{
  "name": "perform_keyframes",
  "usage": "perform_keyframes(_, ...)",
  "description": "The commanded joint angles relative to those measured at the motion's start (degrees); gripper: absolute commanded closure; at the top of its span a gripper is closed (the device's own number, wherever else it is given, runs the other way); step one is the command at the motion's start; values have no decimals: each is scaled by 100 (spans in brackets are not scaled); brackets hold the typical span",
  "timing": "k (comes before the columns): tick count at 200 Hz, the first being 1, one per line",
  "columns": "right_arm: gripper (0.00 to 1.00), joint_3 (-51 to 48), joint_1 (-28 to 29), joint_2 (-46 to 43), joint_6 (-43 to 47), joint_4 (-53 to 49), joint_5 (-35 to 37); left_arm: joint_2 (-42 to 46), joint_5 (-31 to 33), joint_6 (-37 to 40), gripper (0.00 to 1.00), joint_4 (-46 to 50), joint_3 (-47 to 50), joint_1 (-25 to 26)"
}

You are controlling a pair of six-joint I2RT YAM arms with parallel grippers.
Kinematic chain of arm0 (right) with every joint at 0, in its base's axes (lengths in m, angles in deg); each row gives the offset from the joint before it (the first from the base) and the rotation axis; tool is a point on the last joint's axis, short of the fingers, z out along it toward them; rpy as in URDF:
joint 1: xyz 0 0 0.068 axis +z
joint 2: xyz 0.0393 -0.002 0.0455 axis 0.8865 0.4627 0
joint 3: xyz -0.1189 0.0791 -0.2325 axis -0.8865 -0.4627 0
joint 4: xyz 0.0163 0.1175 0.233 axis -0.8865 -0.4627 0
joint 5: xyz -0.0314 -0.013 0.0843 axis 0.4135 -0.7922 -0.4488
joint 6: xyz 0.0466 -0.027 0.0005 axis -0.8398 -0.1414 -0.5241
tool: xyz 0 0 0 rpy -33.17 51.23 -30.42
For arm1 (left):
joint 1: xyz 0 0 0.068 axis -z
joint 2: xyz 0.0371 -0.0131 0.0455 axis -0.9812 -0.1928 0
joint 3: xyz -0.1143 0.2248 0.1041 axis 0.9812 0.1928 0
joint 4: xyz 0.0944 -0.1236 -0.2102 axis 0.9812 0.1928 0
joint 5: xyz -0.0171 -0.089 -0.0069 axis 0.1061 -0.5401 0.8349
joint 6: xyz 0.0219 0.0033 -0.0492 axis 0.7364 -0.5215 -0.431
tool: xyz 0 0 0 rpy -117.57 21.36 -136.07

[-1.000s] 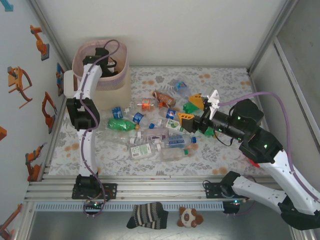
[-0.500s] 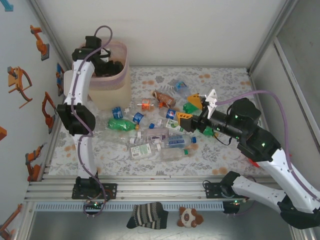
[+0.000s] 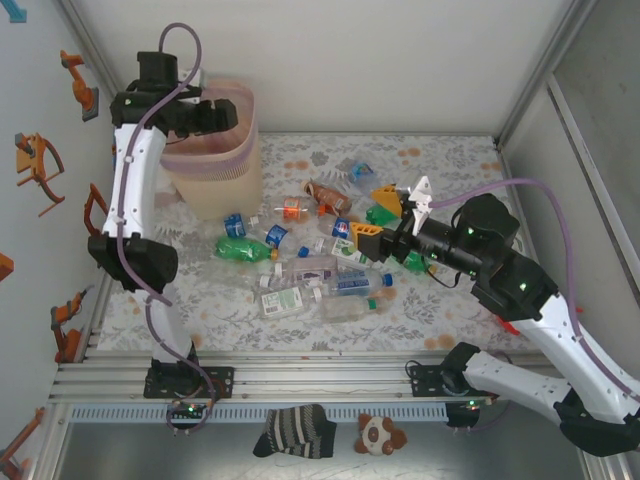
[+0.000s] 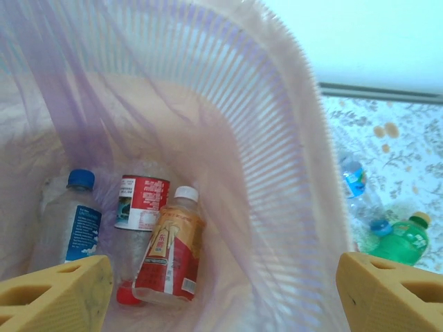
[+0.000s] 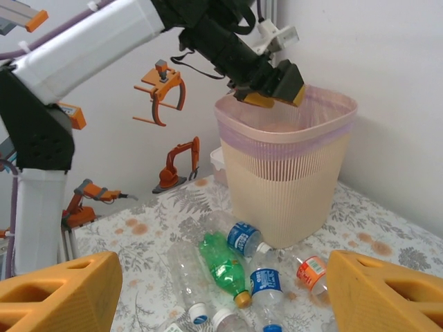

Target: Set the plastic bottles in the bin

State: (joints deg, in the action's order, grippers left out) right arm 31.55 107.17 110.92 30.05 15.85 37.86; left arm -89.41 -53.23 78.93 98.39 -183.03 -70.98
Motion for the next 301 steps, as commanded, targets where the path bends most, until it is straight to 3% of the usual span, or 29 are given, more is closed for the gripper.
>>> perform_keyframes(1,24,-7,28,1,48,210,-81,554,-185,91,16,-392,370,-8)
perform_keyframes(55,24,6,31,69,62,246,-99,1784,-255,267,16,-1250,1852,-14)
perform_keyframes(112,24,30,36,202,52,307,-58,3942,-65,424,16,-3485,5042,-105)
perform_keyframes(159,24,51,31,276,64,325,54,5321,-57,565,16,-4249,6765,-105)
perform_keyframes(216,24,159,36,438,90,298,43,5992,-100,119,21,-3914,8050,81)
perform_keyframes(268,24,203,31,519,69,255,-29,5834,464,-184,22,-2977,8545,325)
perform_keyframes(301,24,167,31,512,73,271,-33,5458,1139,-1158,24,-2250,8485,327)
